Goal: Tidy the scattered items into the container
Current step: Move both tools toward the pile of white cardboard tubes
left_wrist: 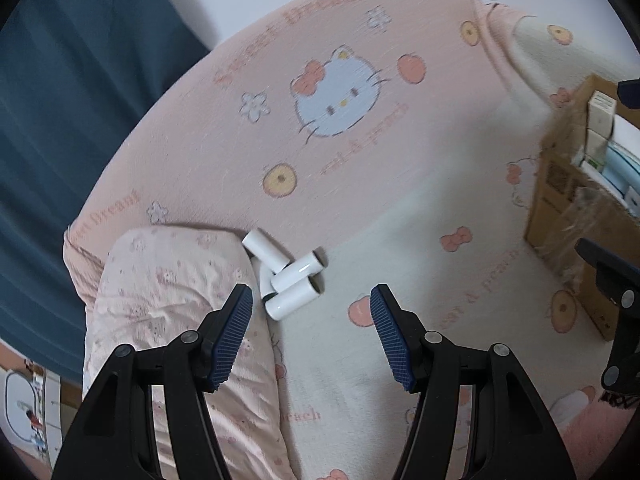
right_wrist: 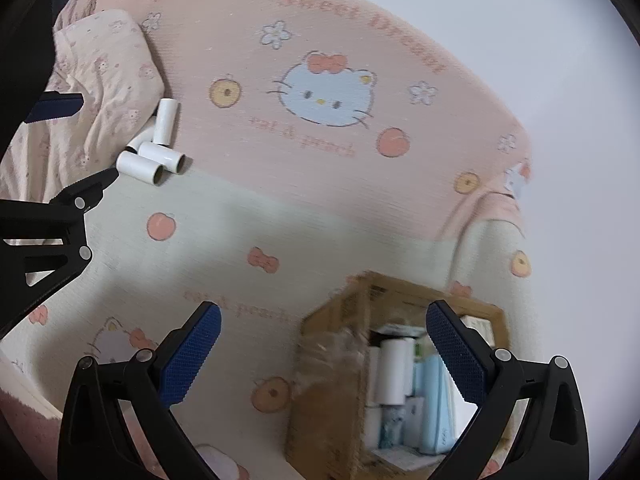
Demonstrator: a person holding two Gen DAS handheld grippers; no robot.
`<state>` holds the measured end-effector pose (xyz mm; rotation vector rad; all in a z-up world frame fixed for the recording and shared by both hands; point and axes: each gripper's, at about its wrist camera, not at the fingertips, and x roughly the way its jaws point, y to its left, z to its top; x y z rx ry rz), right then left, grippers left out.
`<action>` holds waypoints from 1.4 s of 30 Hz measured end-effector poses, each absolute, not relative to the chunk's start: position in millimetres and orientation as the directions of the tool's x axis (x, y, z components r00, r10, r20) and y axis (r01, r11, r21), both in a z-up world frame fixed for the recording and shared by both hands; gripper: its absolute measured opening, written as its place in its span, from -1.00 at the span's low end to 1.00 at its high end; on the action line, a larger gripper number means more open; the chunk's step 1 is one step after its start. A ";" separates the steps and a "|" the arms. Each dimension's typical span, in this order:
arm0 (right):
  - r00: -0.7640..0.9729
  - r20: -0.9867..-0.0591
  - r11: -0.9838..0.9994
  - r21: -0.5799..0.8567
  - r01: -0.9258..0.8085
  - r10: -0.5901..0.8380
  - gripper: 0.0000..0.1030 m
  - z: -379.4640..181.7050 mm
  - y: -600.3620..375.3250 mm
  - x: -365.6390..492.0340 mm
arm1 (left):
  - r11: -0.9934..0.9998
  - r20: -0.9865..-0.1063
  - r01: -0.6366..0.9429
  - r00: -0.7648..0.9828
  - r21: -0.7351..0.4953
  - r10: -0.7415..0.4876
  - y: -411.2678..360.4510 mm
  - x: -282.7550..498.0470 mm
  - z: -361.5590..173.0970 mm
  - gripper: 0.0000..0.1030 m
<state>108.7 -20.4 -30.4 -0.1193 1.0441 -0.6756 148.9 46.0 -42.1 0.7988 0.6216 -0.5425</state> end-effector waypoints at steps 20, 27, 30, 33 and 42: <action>0.480 -0.851 0.915 -0.002 0.402 -0.213 0.99 -85.5 -39.1 205.3 | 0.782 -0.745 0.599 0.599 0.173 -0.294 119.8 224.4 -106.1 0.28; 0.570 -0.800 0.905 0.085 0.417 -0.188 0.99 -101.6 -44.5 221.7 | 0.853 -0.770 0.520 0.530 -0.035 -0.355 153.3 251.9 -147.4 0.28; 0.617 -0.761 0.894 0.112 0.433 -0.203 0.99 -107.5 -42.1 224.9 | 0.880 -0.788 0.453 0.487 -0.141 -0.377 169.2 267.4 -160.5 0.27; 0.670 -0.720 0.897 0.158 0.412 -0.181 0.99 -115.3 -37.2 227.9 | 0.896 -0.799 0.389 0.458 -0.213 -0.389 181.4 279.1 -170.8 0.27; 0.698 -0.709 0.862 0.289 0.416 -0.099 0.99 -145.2 -49.6 245.5 | 0.903 -0.797 0.251 0.427 -0.350 -0.427 203.0 309.7 -185.7 0.27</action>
